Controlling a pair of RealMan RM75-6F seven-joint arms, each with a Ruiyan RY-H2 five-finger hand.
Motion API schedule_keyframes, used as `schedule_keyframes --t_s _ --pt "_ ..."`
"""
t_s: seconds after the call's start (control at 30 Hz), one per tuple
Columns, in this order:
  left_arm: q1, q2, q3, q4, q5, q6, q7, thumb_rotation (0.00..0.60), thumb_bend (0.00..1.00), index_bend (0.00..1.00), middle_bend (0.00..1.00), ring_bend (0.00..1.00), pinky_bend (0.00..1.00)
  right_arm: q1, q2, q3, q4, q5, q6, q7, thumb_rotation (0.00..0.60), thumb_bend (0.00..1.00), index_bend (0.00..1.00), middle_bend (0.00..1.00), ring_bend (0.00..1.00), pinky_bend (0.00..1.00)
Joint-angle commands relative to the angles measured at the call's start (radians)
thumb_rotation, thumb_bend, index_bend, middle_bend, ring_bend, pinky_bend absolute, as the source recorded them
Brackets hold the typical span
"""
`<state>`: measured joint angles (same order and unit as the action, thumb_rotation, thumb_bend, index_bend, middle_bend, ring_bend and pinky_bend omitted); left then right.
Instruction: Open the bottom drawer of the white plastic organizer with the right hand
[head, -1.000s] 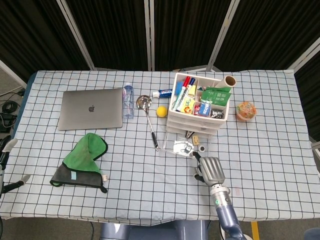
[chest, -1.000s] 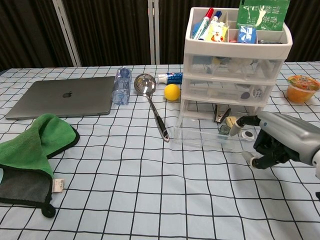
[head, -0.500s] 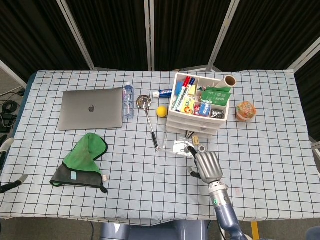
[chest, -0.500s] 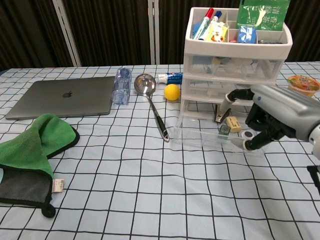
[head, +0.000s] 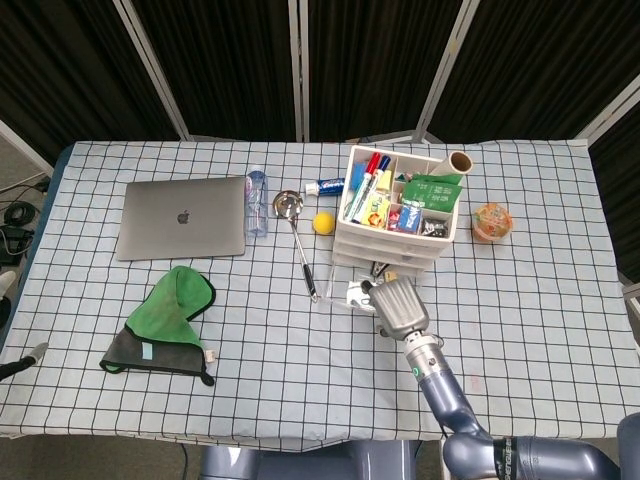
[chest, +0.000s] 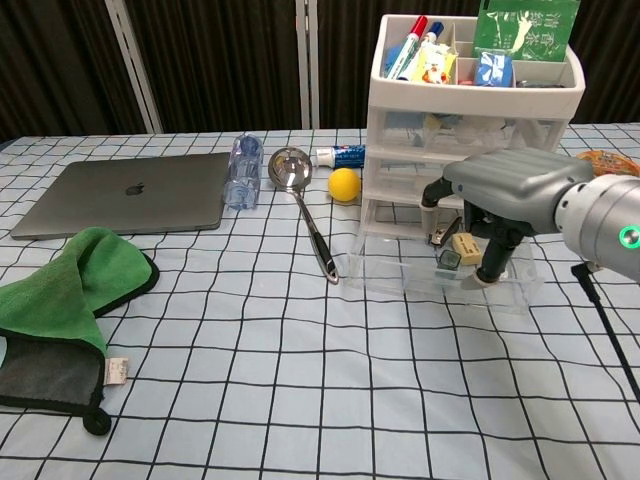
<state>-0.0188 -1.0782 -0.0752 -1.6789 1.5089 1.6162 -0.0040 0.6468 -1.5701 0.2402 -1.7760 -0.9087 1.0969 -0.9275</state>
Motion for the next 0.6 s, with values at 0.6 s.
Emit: schedule_keyframes --t_s 0.6 --pt "-0.016 0.001 -0.008 -0.003 -0.021 -0.035 -0.003 0.600 0.00 0.00 0.00 0.00 0.00 0.177 0.036 -0.005 0.161 0.133 -0.167 0.037 0.600 0.02 0.50 1.00 1.00 0.83"
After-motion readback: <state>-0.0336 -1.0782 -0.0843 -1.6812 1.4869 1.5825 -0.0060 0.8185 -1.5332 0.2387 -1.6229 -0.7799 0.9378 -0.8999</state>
